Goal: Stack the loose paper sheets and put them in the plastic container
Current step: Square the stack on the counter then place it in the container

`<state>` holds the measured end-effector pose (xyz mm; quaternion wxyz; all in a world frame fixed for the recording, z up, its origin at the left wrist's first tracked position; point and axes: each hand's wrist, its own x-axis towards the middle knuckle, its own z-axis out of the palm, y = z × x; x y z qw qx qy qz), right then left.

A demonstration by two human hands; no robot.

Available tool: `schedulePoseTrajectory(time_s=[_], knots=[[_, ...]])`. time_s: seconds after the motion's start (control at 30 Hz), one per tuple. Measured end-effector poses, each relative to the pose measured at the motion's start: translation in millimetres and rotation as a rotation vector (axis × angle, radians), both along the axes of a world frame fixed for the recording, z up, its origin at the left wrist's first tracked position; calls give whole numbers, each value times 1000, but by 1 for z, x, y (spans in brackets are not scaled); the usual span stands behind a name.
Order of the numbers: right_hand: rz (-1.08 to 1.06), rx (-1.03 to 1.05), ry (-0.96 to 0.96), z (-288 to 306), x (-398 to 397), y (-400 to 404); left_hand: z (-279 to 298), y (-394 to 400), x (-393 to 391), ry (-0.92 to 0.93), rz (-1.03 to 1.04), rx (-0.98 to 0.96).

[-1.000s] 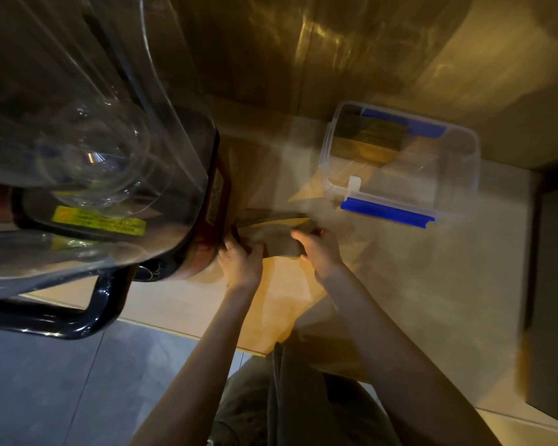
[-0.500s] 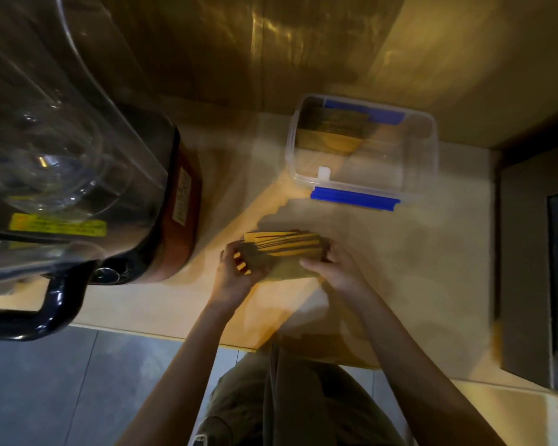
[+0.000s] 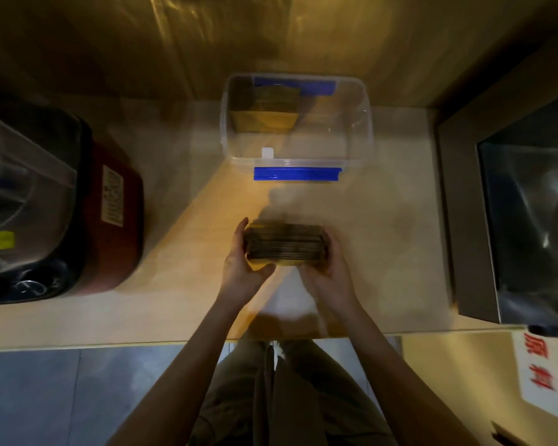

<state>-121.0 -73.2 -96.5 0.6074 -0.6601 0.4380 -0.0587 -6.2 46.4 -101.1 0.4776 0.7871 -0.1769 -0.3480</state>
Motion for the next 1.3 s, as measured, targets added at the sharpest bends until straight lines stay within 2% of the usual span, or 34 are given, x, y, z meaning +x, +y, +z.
schedulePoseTrajectory(time_s=[0.2, 0.47, 0.67, 0.87, 1.1, 1.3], knots=[[-71, 47, 16, -7, 7, 9, -6, -9, -4, -32, 50, 18], [-6, -17, -54, -4, 2, 5, -9, 0, -8, -176, 38, -10], [58, -129, -44, -4, 1, 2, -7, 3, -5, -160, 14, 11], [44, 15, -16, -6, 5, 4, -9, 4, -1, -170, -15, 61], [91, -65, -2, -8, 7, 5, -9, 3, -4, -147, 17, 71], [97, -34, 36, -13, 9, 7, -7, 3, -9, -84, 4, 59]])
